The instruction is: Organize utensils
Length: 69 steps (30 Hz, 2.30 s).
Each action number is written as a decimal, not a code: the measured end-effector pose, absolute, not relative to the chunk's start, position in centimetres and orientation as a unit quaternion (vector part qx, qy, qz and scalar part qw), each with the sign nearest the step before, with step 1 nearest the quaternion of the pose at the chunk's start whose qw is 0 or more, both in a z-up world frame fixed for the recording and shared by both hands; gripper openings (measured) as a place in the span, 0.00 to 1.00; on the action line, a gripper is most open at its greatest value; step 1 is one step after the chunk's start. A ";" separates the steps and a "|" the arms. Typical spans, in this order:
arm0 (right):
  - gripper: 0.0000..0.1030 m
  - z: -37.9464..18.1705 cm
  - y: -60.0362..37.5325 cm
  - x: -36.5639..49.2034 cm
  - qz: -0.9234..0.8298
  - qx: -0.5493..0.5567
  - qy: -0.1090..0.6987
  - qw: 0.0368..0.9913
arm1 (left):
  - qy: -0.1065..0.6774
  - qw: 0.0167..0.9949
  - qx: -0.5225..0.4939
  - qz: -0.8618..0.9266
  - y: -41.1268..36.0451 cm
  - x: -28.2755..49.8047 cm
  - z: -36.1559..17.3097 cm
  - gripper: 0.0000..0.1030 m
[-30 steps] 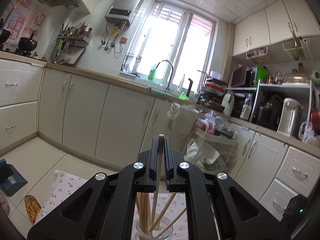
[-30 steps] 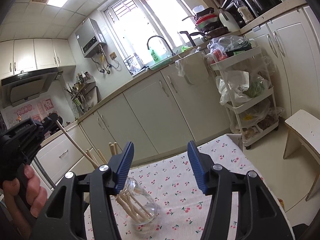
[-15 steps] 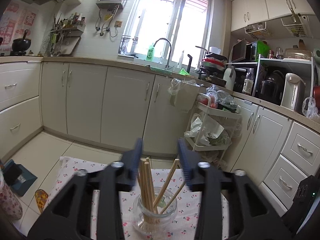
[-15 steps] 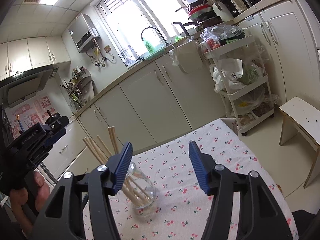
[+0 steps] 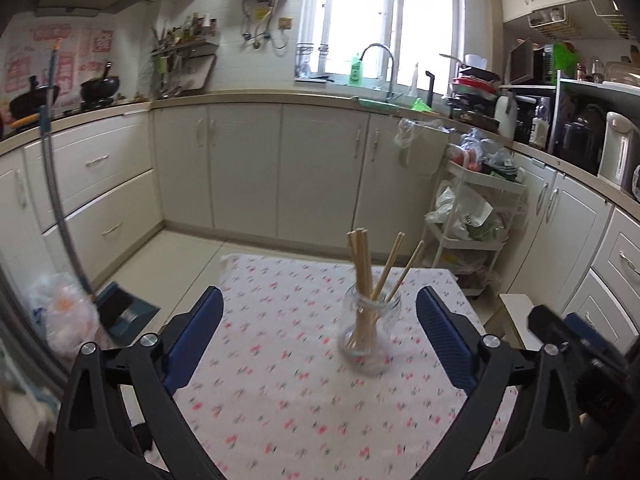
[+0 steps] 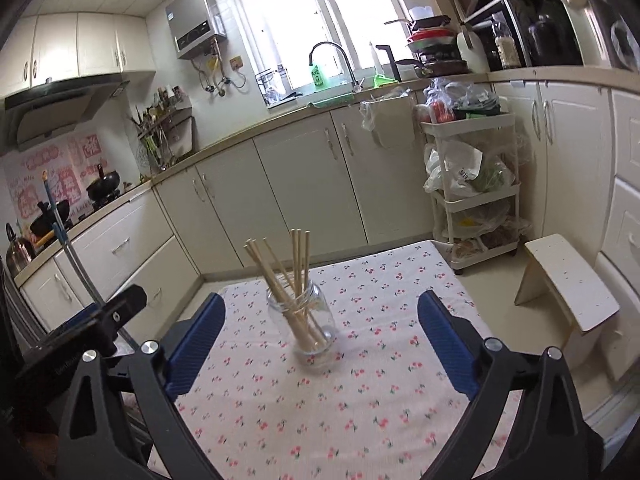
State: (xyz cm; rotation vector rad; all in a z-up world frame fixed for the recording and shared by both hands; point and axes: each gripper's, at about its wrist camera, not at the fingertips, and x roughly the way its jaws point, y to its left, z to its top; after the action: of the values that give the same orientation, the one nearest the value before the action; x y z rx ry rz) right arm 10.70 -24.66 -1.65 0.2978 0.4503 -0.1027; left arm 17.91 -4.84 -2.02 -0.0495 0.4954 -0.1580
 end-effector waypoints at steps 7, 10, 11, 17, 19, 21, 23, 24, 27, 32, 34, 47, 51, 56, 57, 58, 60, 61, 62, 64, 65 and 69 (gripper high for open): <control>0.93 1.7 -21.4 3.7 -0.040 0.122 0.242 0.962 | 0.269 0.960 -0.023 -0.068 -2.7 10.3 0.0 0.93; 0.93 2.0 -20.3 0.3 -0.044 0.126 0.258 0.957 | 0.274 0.959 -0.022 -0.065 -2.2 7.1 0.6 0.93; 0.93 2.1 -20.0 -0.9 -0.048 0.129 0.263 0.955 | 0.280 0.958 -0.022 -0.061 -2.1 6.2 0.7 0.93; 0.93 3.0 -18.2 -7.5 -0.042 0.149 0.265 0.952 | 0.295 0.953 -0.030 -0.061 -0.3 0.2 1.7 0.93; 0.93 3.4 -17.6 -8.6 -0.039 0.140 0.259 0.955 | 0.294 0.953 -0.040 -0.062 0.5 -1.7 2.2 0.93; 0.93 3.6 -17.1 -9.3 -0.033 0.138 0.260 0.955 | 0.294 0.953 -0.042 -0.062 1.1 -2.9 2.6 0.93; 0.93 3.7 -16.7 -9.6 -0.029 0.135 0.263 0.955 | 0.289 0.955 -0.044 -0.055 2.0 -4.5 2.9 0.93; 0.93 3.7 -16.4 -9.8 -0.027 0.131 0.264 0.955 | 0.286 0.956 -0.044 -0.053 2.3 -4.8 3.0 0.93; 0.93 3.6 -15.8 -10.2 -0.019 0.127 0.269 0.954 | 0.289 0.954 -0.051 -0.059 3.1 -5.8 3.1 0.93; 0.93 3.9 -15.1 -11.0 -0.015 0.116 0.267 0.956 | 0.305 0.948 -0.026 -0.083 3.0 -6.4 3.0 0.93; 0.93 4.1 -15.0 -11.1 -0.013 0.114 0.264 0.958 | 0.309 0.947 -0.014 -0.088 2.7 -6.5 3.1 0.93; 0.93 4.6 -15.7 -12.0 0.056 0.149 0.200 0.967 | 0.315 0.948 -0.016 -0.044 3.5 -4.9 2.7 0.93; 0.93 4.6 -15.8 -11.3 0.039 0.148 0.210 0.966 | 0.318 0.947 -0.019 -0.042 3.8 -4.1 2.5 0.93; 0.93 4.0 -15.6 -9.9 0.030 0.145 0.236 0.960 | 0.320 0.946 -0.014 -0.042 3.6 -3.5 2.2 0.93; 0.93 4.0 -15.6 -9.7 0.027 0.141 0.238 0.961 | 0.320 0.946 -0.014 -0.043 3.6 -3.4 2.2 0.93; 0.93 3.9 -15.5 -9.6 0.026 0.139 0.240 0.960 | 0.321 0.946 -0.015 -0.044 3.5 -3.2 2.1 0.93; 0.93 3.7 -15.5 -9.3 0.025 0.137 0.245 0.959 | 0.323 0.945 -0.016 -0.046 3.4 -2.9 2.0 0.93; 0.93 3.6 -15.5 -9.1 0.023 0.136 0.249 0.959 | 0.324 0.945 -0.016 -0.047 3.4 -2.8 1.9 0.93; 0.93 3.5 -15.4 -9.0 0.022 0.136 0.253 0.958 | 0.325 0.944 -0.016 -0.049 3.4 -2.7 1.9 0.93; 0.93 3.2 -15.5 -8.7 0.021 0.137 0.259 0.956 | 0.326 0.944 -0.014 -0.051 3.3 -2.5 1.8 0.93; 0.93 3.1 -15.5 -8.6 0.020 0.137 0.261 0.955 | 0.327 0.944 -0.014 -0.053 3.3 -2.4 1.7 0.93; 0.93 3.0 -15.4 -8.7 0.021 0.136 0.262 0.955 | 0.312 0.948 -0.026 -0.055 3.6 -2.8 1.7 0.93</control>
State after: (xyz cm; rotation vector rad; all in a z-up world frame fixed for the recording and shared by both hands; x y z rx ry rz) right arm -8.71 -15.40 2.99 0.2769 0.5325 0.0435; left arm -2.77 3.58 1.70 -0.0538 0.6352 -0.1114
